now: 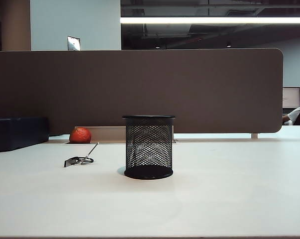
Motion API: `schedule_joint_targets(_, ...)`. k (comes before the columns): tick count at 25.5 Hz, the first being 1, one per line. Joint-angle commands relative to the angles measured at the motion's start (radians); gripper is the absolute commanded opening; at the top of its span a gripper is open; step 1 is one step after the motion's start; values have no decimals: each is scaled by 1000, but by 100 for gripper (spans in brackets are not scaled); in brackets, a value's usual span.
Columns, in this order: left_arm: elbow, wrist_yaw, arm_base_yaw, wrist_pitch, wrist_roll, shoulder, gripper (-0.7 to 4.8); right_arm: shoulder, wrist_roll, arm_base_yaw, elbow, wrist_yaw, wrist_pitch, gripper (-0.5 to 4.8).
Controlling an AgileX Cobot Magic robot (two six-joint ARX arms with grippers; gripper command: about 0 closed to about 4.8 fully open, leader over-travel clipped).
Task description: Pick up a bunch of keys from the table, then put them into the black basket.
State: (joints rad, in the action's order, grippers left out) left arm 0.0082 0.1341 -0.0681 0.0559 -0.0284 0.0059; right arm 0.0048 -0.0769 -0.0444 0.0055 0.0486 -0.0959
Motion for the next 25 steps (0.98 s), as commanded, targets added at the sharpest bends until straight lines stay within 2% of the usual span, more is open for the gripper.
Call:
schedule_joint_targets(1, 3, -11, 0, 8, 4, 0, -6, -3, -1, -1, 0, -4, 11, -5)
schedule_joint_targets(7, 3, -63, 0, 8, 8, 0, -6, -3, -1, -1, 0, -4, 11, -5)
schedule_joint_targets(17, 3, -62, 0, 10, 21, 0, -6, -3, -6, -1, 0, -2, 11, -5)
schedule_joint_targets(25, 7, -59, 1, 21, 22, 0, -6, -3, -81, -1, 5, 27, 48, -5)
